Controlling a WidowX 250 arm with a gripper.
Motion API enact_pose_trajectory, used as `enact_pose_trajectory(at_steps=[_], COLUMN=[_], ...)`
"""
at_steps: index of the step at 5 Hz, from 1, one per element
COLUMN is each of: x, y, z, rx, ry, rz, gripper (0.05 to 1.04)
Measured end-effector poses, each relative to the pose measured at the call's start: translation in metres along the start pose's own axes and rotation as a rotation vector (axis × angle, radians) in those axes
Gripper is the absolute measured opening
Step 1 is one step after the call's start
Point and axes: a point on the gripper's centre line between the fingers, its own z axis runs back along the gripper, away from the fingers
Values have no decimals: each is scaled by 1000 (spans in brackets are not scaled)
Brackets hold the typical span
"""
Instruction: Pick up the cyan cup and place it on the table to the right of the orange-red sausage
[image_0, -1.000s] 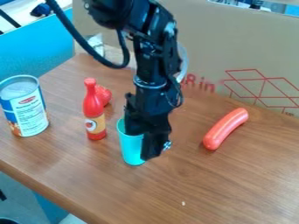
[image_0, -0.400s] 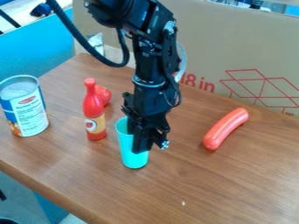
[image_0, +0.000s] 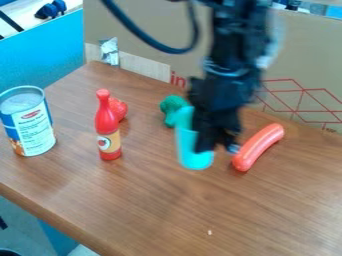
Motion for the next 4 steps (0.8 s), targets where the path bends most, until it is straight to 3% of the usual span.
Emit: enact_pose_trajectory(at_steps=[1, 2, 4], x=[27, 56, 92], y=[-37, -65, -53], z=[8, -6, -31], rx=[3, -38, -24], ry=[-58, -85, -127], rz=[-129, -257, -302], gripper=[106, 106, 106])
